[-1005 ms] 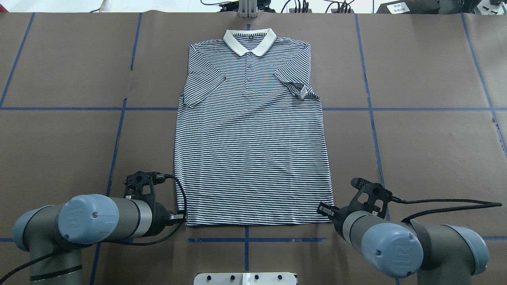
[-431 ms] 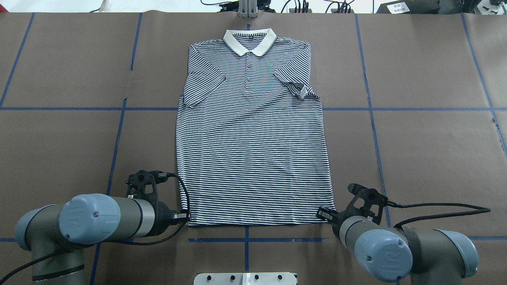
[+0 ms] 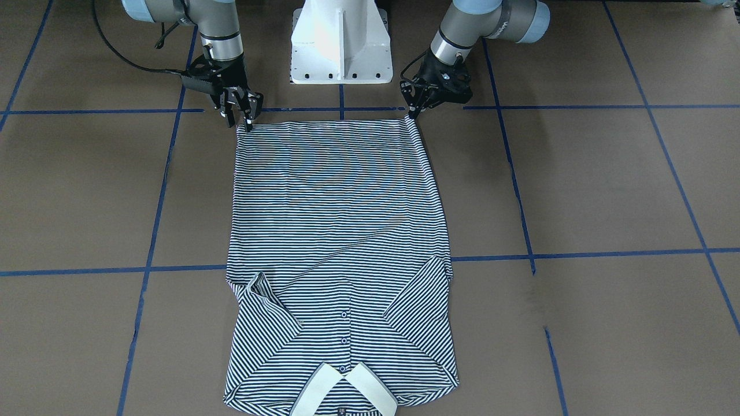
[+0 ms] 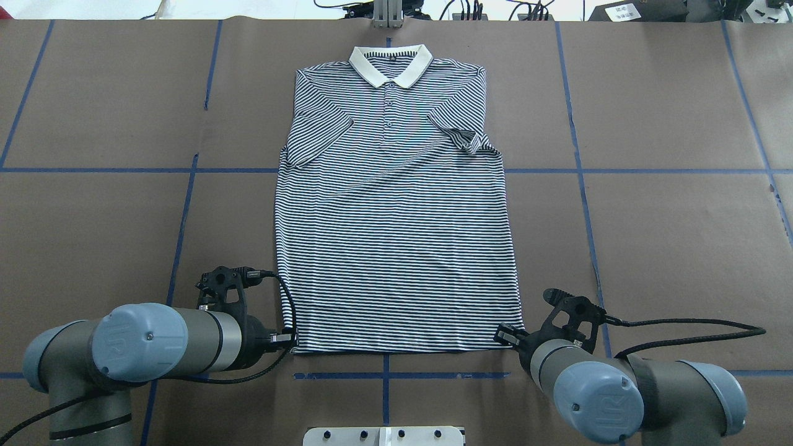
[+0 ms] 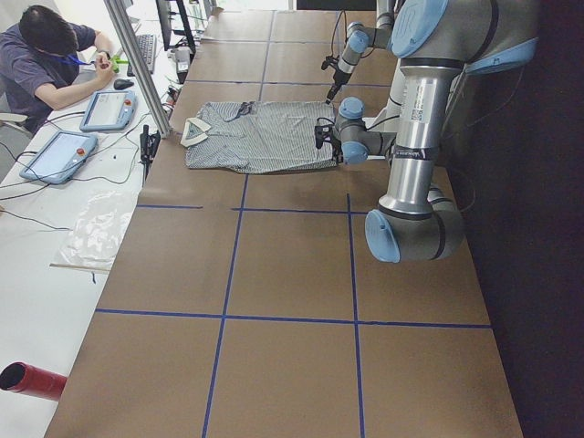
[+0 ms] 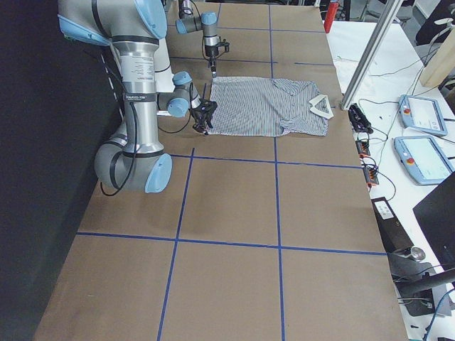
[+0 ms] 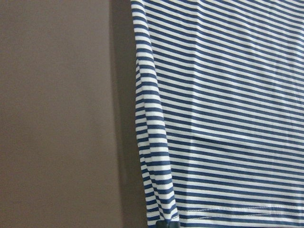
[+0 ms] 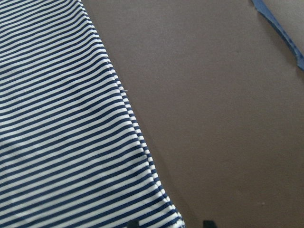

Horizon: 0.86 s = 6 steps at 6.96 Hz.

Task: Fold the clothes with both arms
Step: 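Shift the right gripper along the hem corner while the left gripper holds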

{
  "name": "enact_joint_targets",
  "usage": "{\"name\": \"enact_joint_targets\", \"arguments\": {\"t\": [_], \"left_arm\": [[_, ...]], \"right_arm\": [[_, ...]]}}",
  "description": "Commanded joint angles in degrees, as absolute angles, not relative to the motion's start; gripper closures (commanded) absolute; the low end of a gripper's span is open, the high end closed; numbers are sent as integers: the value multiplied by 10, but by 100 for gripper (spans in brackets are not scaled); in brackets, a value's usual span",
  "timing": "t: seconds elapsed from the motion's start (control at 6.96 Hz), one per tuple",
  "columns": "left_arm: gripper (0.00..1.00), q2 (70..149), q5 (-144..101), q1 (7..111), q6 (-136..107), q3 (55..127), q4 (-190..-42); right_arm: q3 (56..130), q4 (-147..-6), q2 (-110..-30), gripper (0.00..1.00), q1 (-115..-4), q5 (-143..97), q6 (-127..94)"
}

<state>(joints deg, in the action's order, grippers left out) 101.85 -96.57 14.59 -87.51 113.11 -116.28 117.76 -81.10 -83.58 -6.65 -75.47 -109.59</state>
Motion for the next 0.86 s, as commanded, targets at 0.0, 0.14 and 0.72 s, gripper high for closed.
{"name": "enact_joint_targets", "arguments": {"t": [0.0,0.14,0.72], "left_arm": [[100,1019,-965,146,-875,1132,-1163],[100,1018,-965,146,-875,1132,-1163],[100,1019,-965,146,-875,1132,-1163]], "right_arm": [[1174,-811,-836,47,-65,-749,-1096],[1173,-810,-835,47,-62,-746,-1095],[1166,-810,-833,84,-55,-738,-1097]]}}
